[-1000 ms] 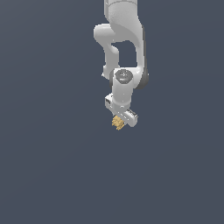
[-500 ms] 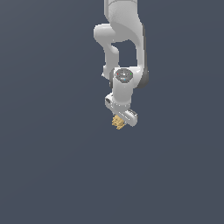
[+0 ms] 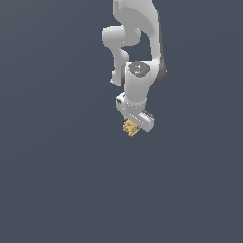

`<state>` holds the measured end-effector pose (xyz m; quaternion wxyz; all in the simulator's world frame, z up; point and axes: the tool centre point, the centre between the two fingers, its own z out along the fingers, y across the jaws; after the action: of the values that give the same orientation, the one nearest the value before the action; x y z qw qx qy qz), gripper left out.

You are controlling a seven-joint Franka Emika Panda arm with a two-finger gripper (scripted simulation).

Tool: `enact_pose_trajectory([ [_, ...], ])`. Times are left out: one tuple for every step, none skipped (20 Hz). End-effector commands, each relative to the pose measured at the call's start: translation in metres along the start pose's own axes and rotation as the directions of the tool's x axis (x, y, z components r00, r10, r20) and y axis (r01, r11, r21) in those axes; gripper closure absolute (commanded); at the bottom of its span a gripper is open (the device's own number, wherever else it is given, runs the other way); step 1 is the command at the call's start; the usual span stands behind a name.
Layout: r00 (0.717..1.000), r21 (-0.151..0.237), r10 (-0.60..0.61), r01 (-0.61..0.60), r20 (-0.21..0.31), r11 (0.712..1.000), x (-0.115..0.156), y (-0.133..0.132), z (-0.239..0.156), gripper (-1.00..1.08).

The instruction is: Pick up the object and move it to a goal position.

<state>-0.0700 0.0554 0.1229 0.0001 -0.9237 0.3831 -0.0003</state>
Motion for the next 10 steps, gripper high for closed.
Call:
enact_pose_trajectory([
  [1.000, 0.000, 0.000, 0.000, -0.001, 1.000, -0.002, -0.003, -0.020, 1.08],
  [1.000, 0.000, 0.000, 0.000, -0.001, 1.000, -0.003, -0.005, -0.029, 1.08],
  [1.000, 0.000, 0.000, 0.000, -0.001, 1.000, -0.004, -0.007, -0.039, 1.08],
  [1.000, 0.000, 0.001, -0.001, -0.001, 1.000, -0.005, -0.008, -0.049, 1.08],
  [1.000, 0.000, 0.001, -0.001, -0.001, 1.000, -0.006, -0.010, -0.059, 1.08],
  [1.000, 0.000, 0.001, -0.001, -0.001, 1.000, -0.008, -0.012, -0.070, 1.08],
  [1.000, -0.001, 0.001, -0.001, -0.002, 1.000, -0.009, -0.014, -0.081, 1.08],
  [1.000, -0.001, 0.001, -0.001, -0.002, 1.000, -0.010, -0.015, -0.091, 1.08],
  [1.000, -0.001, 0.001, -0.001, -0.002, 1.000, -0.011, -0.017, -0.102, 1.08],
  [1.000, -0.001, 0.001, -0.001, -0.002, 1.000, -0.012, -0.019, -0.112, 1.08],
])
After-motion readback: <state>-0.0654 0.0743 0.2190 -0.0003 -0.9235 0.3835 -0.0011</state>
